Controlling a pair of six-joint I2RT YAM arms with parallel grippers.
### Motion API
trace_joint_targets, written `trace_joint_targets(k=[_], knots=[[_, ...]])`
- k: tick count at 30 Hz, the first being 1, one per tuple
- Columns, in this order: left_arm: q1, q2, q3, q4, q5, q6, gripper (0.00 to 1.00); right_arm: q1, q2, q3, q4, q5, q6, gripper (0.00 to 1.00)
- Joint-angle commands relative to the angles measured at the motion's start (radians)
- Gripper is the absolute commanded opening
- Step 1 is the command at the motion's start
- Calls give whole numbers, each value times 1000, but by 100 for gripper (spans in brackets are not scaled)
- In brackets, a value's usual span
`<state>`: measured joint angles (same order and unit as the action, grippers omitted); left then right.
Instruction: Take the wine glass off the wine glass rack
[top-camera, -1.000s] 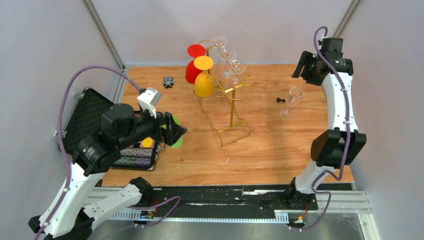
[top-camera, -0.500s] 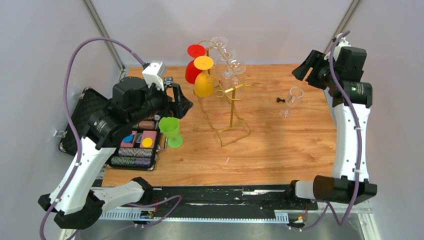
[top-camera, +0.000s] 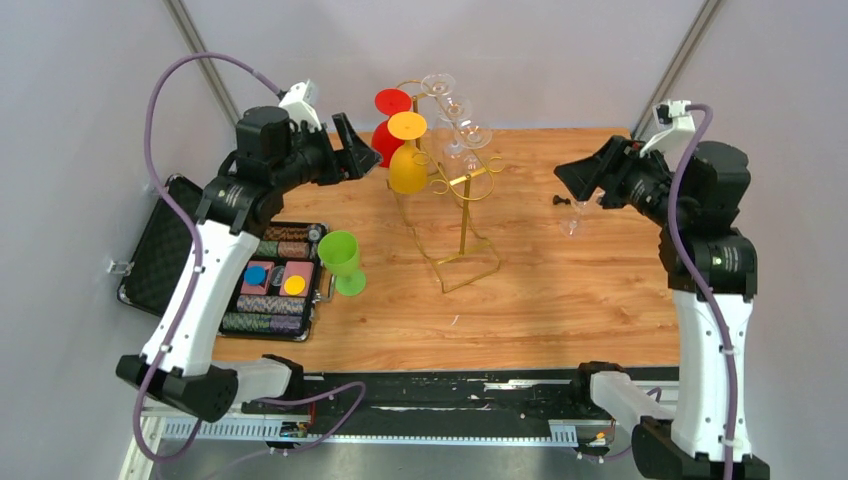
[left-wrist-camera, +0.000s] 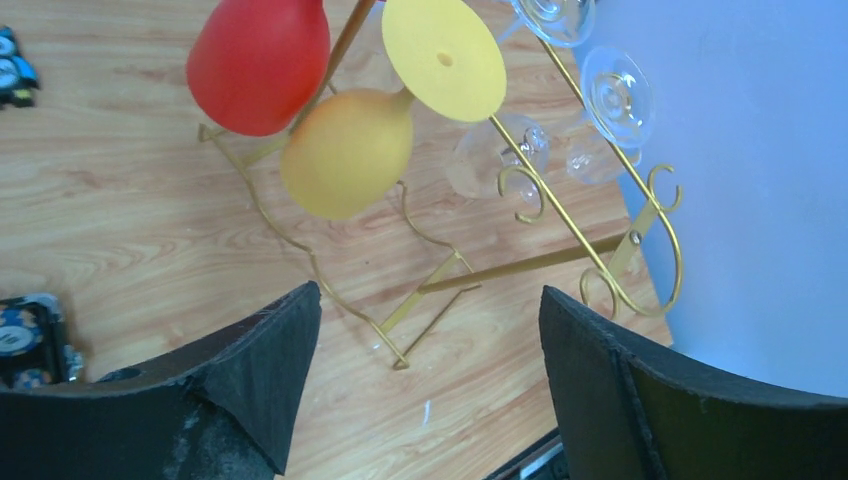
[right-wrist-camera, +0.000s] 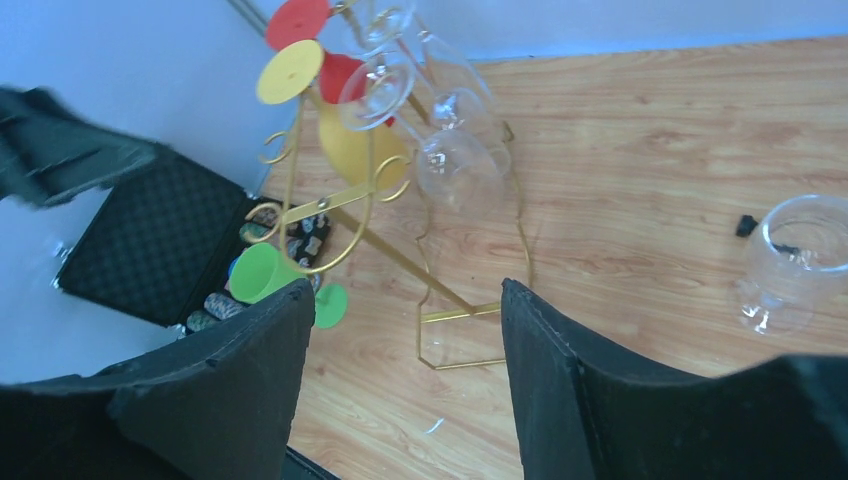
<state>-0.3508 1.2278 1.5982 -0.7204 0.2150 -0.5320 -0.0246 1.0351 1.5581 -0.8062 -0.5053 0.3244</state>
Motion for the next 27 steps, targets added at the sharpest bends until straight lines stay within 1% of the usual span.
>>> trace_joint_targets(k=[1, 2, 5, 12, 16, 21, 27], knots=[[56, 77, 32, 132, 146, -87, 86, 21, -94, -43, 73, -64, 5, 67], [65, 101, 26, 160, 164, -101, 85, 51, -111, -52, 74, -66, 3, 68], [110, 139, 4, 234, 244, -177, 80, 78, -154, -72, 77, -68, -7, 68], [158, 234, -5, 351, 324, -281, 74, 139, -211, -118, 81, -9, -51, 68], [162, 279, -2, 391, 359, -319, 71, 163, -228, -130, 84, 46, -71, 67], [162, 316, -1, 441, 401, -365, 68, 184, -232, -136, 86, 56, -81, 67], [163, 349, 11, 461, 429, -406, 64, 204, -242, -143, 88, 85, -95, 66]])
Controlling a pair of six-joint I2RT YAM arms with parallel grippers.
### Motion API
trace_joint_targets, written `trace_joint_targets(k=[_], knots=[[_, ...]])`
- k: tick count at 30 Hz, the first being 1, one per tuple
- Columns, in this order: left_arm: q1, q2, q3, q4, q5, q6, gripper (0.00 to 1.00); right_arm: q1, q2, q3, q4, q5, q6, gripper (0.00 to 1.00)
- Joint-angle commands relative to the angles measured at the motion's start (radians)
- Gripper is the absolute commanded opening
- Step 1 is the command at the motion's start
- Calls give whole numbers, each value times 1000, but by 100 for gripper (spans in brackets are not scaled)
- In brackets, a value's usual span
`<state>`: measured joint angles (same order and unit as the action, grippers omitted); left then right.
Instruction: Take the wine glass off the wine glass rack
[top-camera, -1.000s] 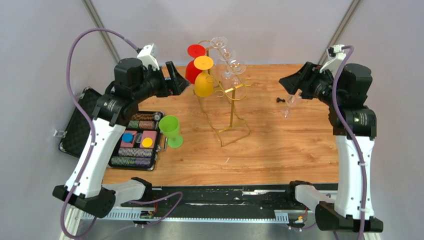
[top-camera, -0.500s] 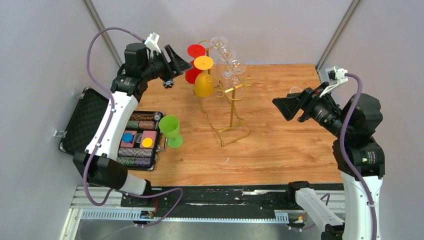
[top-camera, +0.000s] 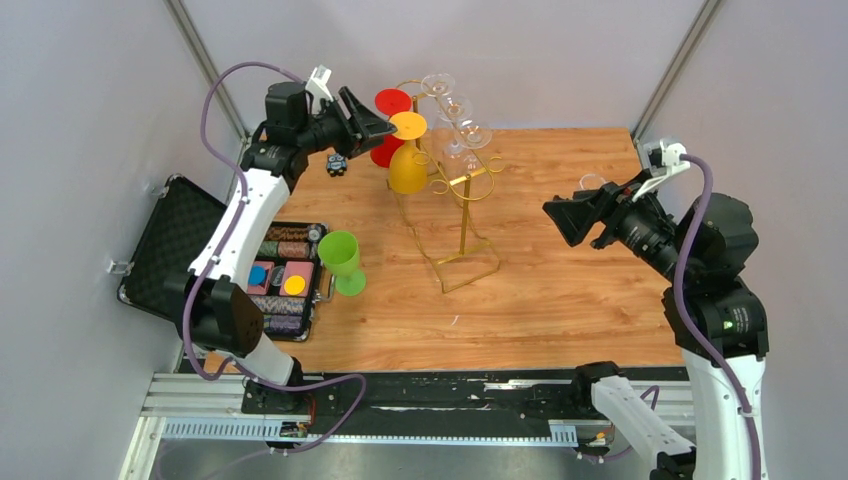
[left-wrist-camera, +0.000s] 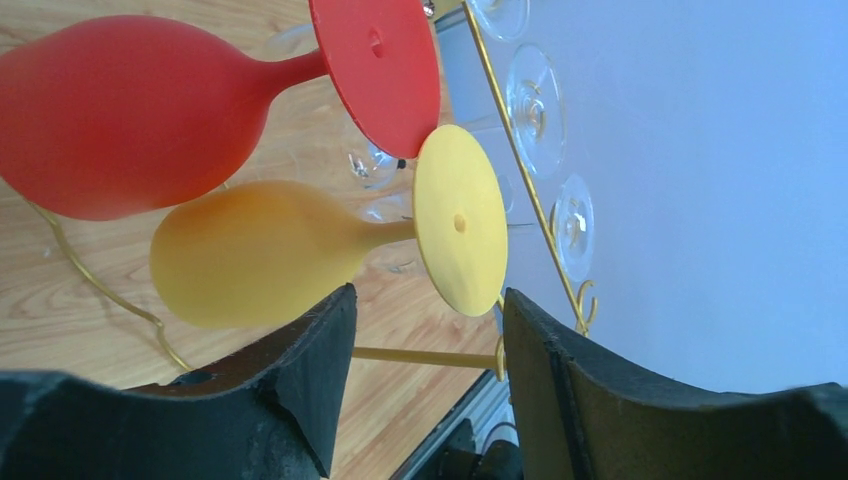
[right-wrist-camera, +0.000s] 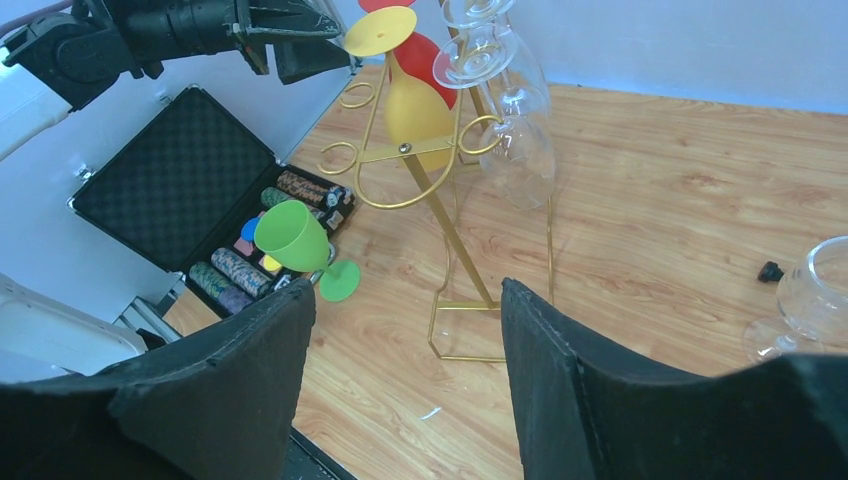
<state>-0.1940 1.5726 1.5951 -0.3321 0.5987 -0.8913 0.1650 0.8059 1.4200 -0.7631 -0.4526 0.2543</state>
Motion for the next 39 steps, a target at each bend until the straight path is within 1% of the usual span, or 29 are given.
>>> trace_joint_targets(k=[1, 12, 24, 39], knots=[[5, 8, 18, 76, 55, -58, 62, 17, -15, -6, 47, 34, -25, 66], [5, 49, 39, 111, 73, -105, 52, 32, -26, -12, 50, 50, -35, 66], [5, 70, 75, 101, 75, -100, 43, 40, -28, -19, 56, 62, -42, 65], [6, 85, 110, 100, 84, -106, 37, 54, -29, -27, 61, 80, -53, 64]])
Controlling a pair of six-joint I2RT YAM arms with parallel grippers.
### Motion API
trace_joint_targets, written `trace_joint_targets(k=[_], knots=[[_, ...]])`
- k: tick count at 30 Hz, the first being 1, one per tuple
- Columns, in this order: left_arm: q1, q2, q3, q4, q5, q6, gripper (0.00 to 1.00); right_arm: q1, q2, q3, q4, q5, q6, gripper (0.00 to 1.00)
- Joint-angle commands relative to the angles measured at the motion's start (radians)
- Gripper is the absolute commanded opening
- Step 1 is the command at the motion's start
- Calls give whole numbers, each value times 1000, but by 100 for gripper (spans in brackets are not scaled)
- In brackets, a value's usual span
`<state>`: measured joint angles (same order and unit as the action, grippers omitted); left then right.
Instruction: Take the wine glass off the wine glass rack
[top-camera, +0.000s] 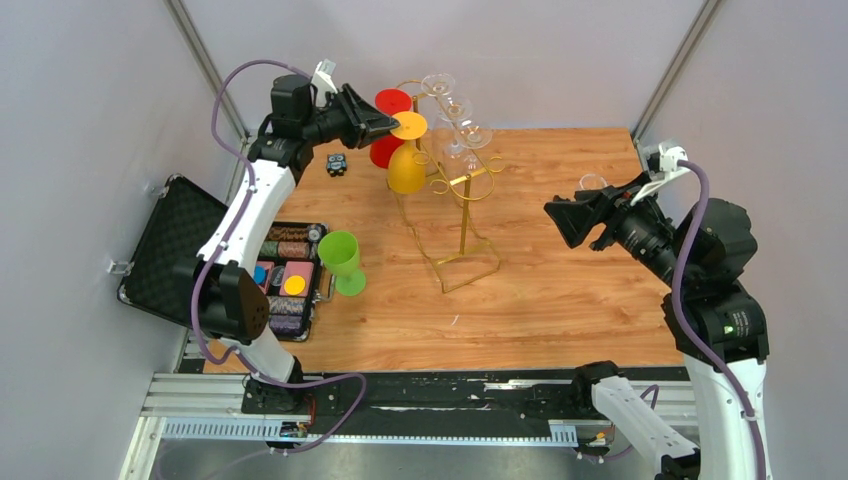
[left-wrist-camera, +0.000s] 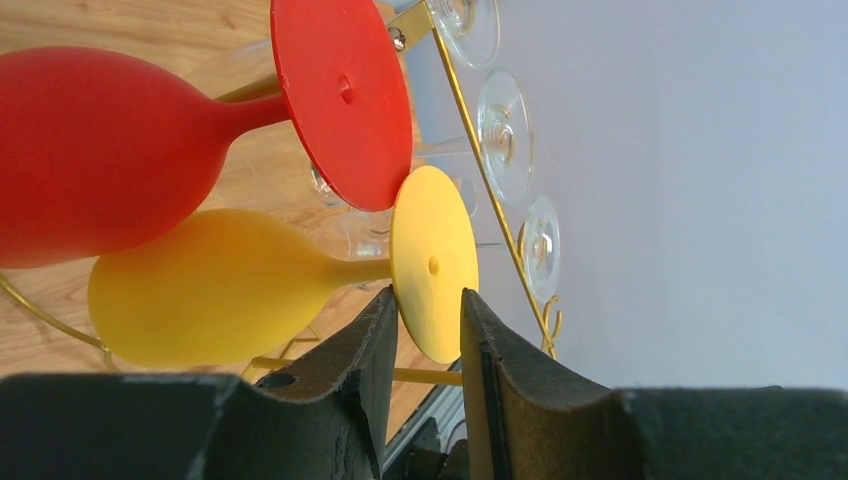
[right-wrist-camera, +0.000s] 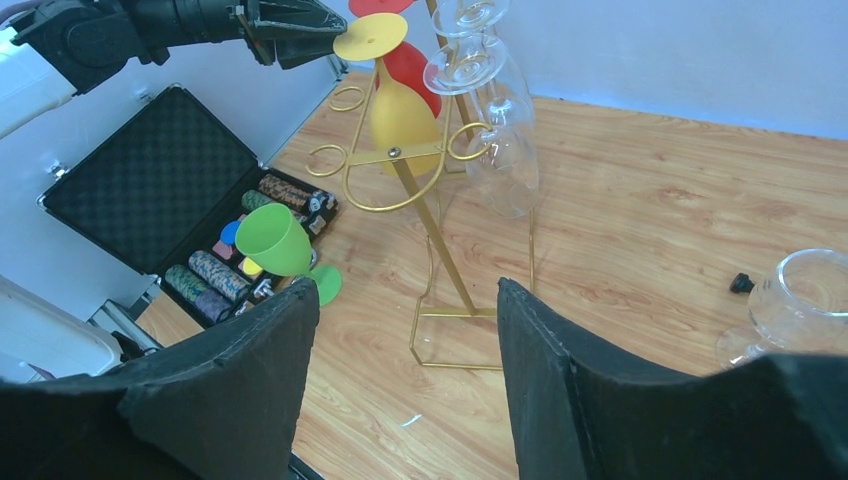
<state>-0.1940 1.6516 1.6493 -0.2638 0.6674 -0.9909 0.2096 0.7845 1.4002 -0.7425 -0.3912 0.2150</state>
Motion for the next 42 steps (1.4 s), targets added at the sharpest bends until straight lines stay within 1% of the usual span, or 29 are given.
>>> trace_joint_targets(k=[1, 20, 25, 33, 39, 41, 42], knots=[[6, 7, 59, 31, 16, -7, 37, 9, -8, -8, 41, 18, -15, 64], [-12, 44, 113, 2, 10, -1, 34, 19, -24, -18, 45, 31, -25, 63], [-30, 67, 149, -18, 1, 9, 32, 21, -28, -19, 46, 31, -27, 63], [-47, 73, 158, -31, -1, 19, 28, 33, -30, -20, 46, 37, -35, 63], [-50, 68, 157, -55, 1, 36, 19, 38, -31, -17, 46, 37, -37, 63], [-50, 64, 156, -62, 3, 42, 13, 38, -30, -15, 46, 34, -37, 63], [-50, 62, 156, -64, 4, 46, 6, 39, -29, -15, 46, 32, -37, 63]])
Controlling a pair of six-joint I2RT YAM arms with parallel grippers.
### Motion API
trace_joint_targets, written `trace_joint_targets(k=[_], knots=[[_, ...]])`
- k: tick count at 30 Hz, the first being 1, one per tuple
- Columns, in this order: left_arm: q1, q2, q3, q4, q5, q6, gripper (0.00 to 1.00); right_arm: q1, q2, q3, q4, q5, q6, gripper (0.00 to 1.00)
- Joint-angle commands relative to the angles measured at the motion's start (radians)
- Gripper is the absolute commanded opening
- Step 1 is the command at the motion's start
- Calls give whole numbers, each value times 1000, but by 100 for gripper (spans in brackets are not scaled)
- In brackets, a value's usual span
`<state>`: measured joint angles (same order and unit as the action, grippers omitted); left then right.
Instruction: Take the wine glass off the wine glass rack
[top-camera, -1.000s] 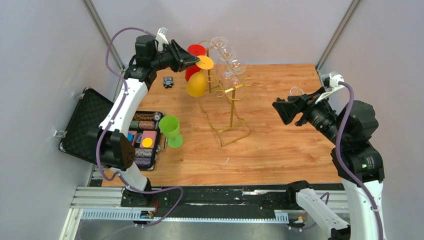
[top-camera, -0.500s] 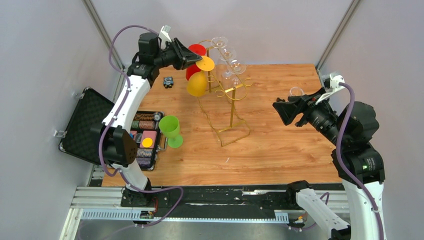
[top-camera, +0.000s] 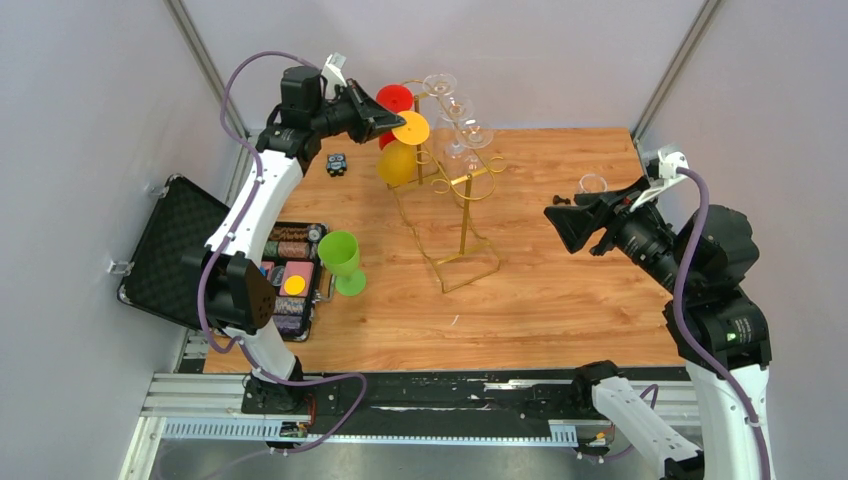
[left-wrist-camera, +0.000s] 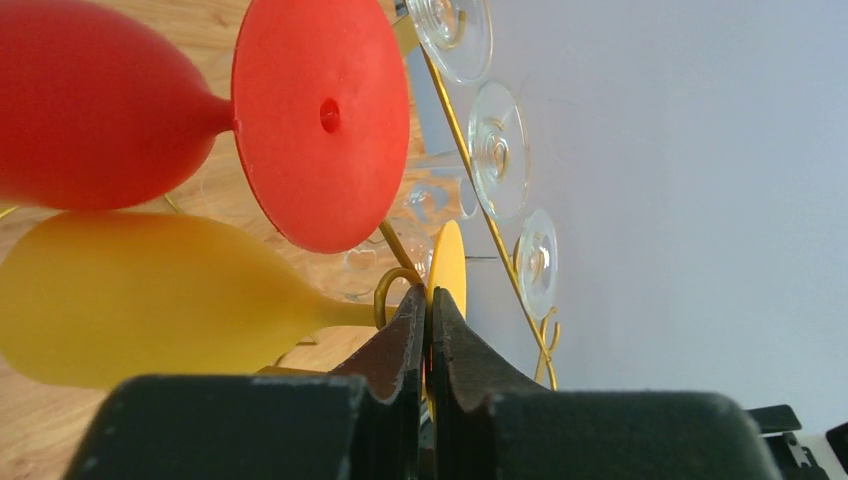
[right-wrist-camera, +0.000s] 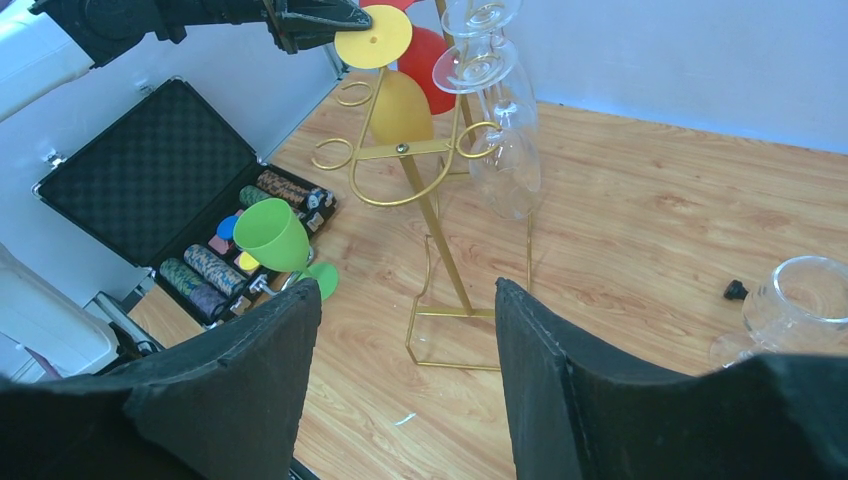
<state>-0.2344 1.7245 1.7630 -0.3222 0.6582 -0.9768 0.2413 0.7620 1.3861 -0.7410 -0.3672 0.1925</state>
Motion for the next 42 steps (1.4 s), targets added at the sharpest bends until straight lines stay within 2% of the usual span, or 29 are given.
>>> trace_joint_targets(k=[1, 2, 14, 30, 42], knots=[[-9, -14, 43, -10, 11, 33, 2, 8, -5, 0, 45, 8, -13, 63], [-9, -16, 43, -11, 12, 36, 0, 8, -4, 1, 45, 7, -13, 62], [0, -53, 63, -13, -26, 2, 0, 8, 3, 20, 42, 5, -6, 62], [44, -166, -69, 79, -121, -98, 0, 7, 17, 32, 43, 5, -2, 61], [79, -250, -142, 50, -163, -65, 0, 8, 58, 55, 39, 2, 23, 61]])
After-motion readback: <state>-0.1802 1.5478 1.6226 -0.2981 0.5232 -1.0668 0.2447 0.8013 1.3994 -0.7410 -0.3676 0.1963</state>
